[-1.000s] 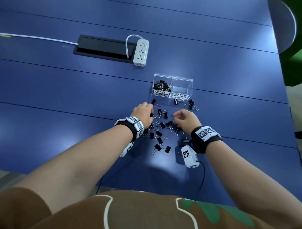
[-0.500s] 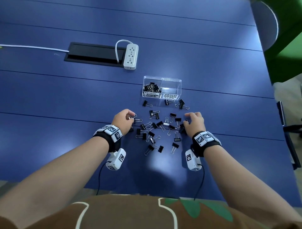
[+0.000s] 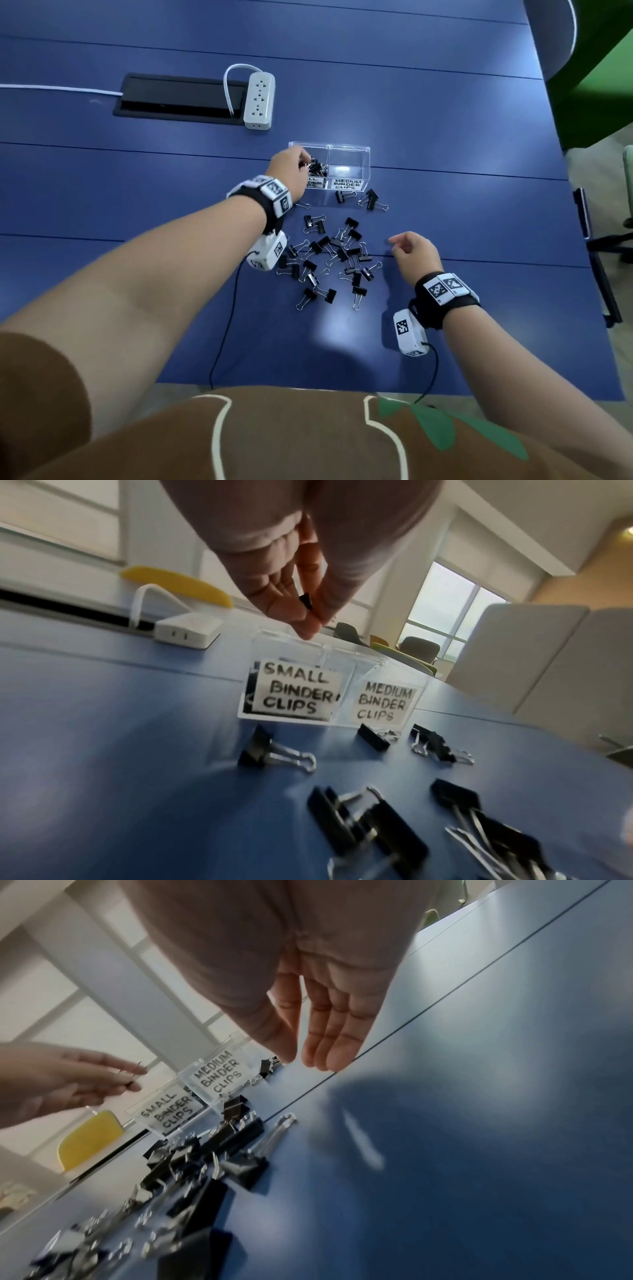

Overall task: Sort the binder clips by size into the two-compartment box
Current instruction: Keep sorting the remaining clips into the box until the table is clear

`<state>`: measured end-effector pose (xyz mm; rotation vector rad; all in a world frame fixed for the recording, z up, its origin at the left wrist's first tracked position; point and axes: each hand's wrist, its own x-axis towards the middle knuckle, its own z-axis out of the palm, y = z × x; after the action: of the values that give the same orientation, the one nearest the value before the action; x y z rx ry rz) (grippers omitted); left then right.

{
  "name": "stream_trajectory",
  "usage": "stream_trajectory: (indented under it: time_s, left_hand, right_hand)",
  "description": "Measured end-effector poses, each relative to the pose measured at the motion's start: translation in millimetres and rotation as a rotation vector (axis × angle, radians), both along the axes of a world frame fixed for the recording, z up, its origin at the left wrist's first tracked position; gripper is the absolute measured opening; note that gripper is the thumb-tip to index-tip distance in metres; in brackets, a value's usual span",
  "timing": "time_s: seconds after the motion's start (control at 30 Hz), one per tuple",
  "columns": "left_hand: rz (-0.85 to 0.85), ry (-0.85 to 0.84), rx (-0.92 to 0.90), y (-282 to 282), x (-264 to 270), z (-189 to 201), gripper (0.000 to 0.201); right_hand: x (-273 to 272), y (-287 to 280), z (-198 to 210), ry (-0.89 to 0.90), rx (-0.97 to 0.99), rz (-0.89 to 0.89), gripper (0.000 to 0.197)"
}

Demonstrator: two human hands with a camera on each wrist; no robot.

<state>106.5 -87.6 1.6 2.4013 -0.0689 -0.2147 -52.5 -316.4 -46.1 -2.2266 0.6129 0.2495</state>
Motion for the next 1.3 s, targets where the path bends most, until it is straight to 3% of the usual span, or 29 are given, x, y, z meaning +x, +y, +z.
stream_trajectory:
  time_s: [0.17,0.33,0.5,0.6,0.77,1.0,1.17,1.3]
  left_hand:
    - [-0.067,0.011,0.179,-14,30,-2,0.024]
    - [-0.064,0.062,0.159,-8,32,-4,0.033]
    - [-0.026,0.006,0.041,9,-2,-2,0.030]
    - [-0.068,0.077,0.063,33,-42,-13,0.021]
    - [-0.125,0.235,0.180,74,-98,-34,0.025]
    - [-0.186,0.177,0.102,74,-128,-43,0.036]
    - [-0.198,0.181,0.146,58,-126,-51,0.039]
    - [-0.224,0.167,0.213,50,-120,-52,0.024]
  right_hand:
    - [-18,3,-3,0.090,-0.089,0.180,0.021]
    - [-24,16,-2,0.073,-0.080,0.257,0.032]
    - [-20,28,0,0.056,-0.095,0.378,0.028]
    - [-18,35,-2,0.048,-0.140,0.432,0.020]
    - [-8,46,3,0.027,-0.118,0.407,0.016]
    - [4,61,22,-0.051,0.017,0.182,0.021]
    - [10,100,27,-0.059,-0.083,0.376,0.027]
    - [3,132,17,-0.082,-0.147,0.527,0.023]
